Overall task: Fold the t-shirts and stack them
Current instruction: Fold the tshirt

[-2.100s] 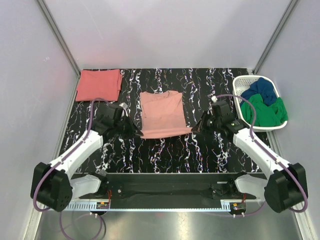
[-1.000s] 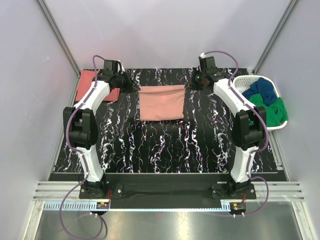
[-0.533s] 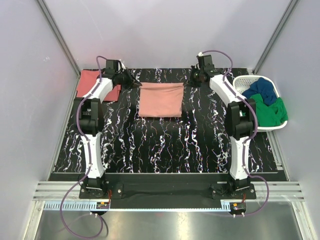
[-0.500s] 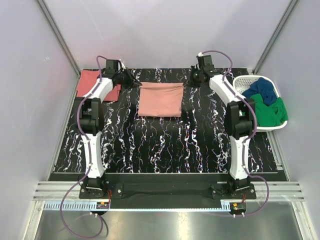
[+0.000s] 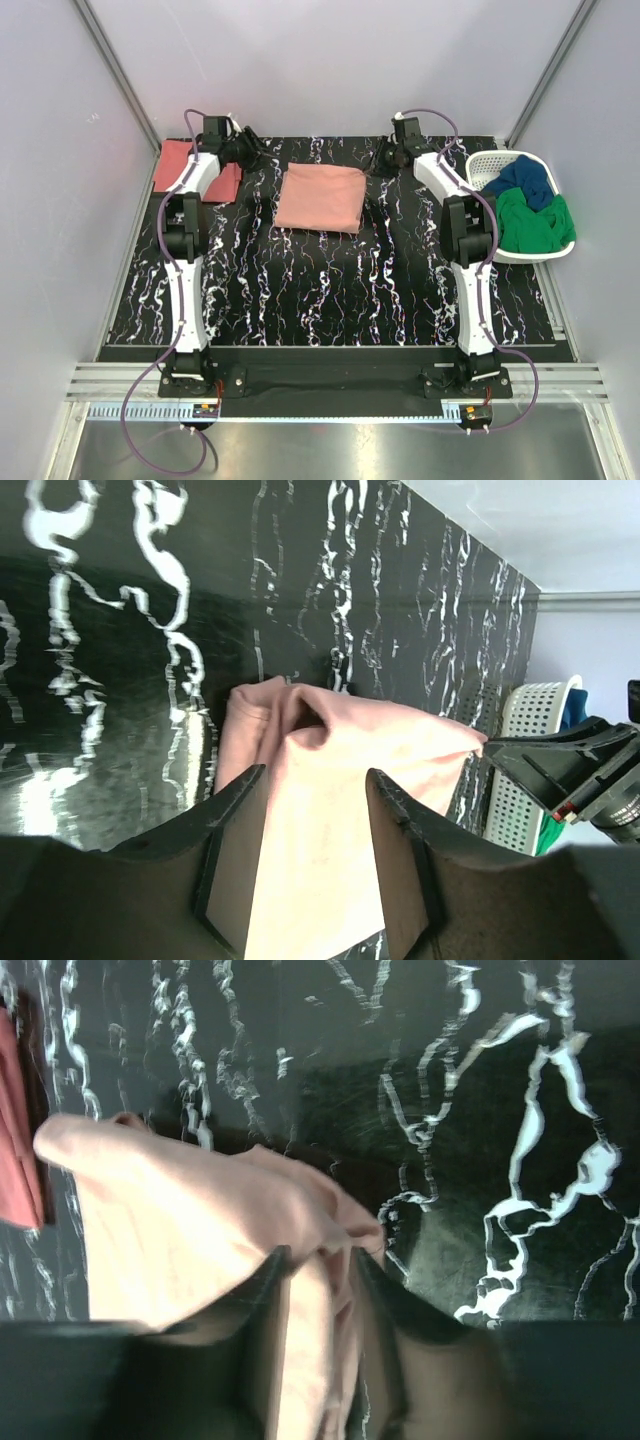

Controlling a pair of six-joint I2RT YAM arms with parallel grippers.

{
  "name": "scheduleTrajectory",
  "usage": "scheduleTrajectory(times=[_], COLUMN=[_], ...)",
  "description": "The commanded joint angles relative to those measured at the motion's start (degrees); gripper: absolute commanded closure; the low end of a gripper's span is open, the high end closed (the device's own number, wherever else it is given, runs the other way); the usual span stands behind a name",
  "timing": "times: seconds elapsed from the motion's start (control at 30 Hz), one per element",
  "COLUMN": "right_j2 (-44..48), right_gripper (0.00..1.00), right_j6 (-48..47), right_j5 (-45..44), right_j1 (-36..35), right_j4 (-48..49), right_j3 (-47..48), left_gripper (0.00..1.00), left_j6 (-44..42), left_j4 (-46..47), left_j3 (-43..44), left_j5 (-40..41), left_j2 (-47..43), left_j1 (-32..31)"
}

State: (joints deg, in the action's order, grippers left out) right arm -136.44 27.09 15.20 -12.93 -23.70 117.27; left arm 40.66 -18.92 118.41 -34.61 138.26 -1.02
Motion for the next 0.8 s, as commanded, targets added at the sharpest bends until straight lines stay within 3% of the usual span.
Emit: scheduleTrajectory(times=[0.0, 0.07, 0.13, 0.2, 0.23, 0.27, 0.37, 0.67, 0.77], right_j2=[4.7, 7.0, 9.3, 11.2, 12.9, 13.5, 13.5, 3.6, 0.8], right_gripper=[0.47, 0.41, 0.43, 0.49, 0.59, 0.62, 0.72, 0.7, 0.7], right_j6=[0.4, 0.3, 0.6, 0.8, 1.0, 1.5, 2.0, 5.4, 6.2], right_j5=[-3.2, -4.9, -4.7, -2.9, -0.3, 1.0, 6.0, 14.6, 12.3], right_j1=[0.4, 0.6, 0.8, 0.7, 0.7, 0.5, 0.6, 0.7, 1.1], right_j4=[3.9, 3.8, 3.6, 4.8, 5.9, 7.9, 9.5, 14.1, 14.6], right_j3=[-2.6, -4.2, -6.2, -8.6, -9.7, -11.1, -11.5, -8.0, -7.9], left_gripper=[0.51, 0.5, 0.5, 0.51, 0.51, 0.51, 0.58, 0.57, 0.56], left_j6=[-3.1, -6.3, -8.0, -8.8, -8.9, -9.2, -9.4, -5.0, -3.3], left_j4=[-1.0, -3.9, -3.4, -1.9, 0.1, 0.9, 1.5, 8.4, 10.2], left_j3=[-0.3, -4.8, -9.1, -14.2, -15.3, -15.7, -12.5, -11.1, -5.1], left_j5=[0.4, 3.1, 4.1, 4.0, 3.9, 2.5, -3.2, -6.5, -7.7], left_j2=[-4.1, -6.7, -11.1, -14.6, -15.2, -15.2, -12.1, -4.9, 0.2], left_j1=[0.8, 0.4, -0.3, -1.0, -1.8, -2.1, -3.2, -4.8, -4.6])
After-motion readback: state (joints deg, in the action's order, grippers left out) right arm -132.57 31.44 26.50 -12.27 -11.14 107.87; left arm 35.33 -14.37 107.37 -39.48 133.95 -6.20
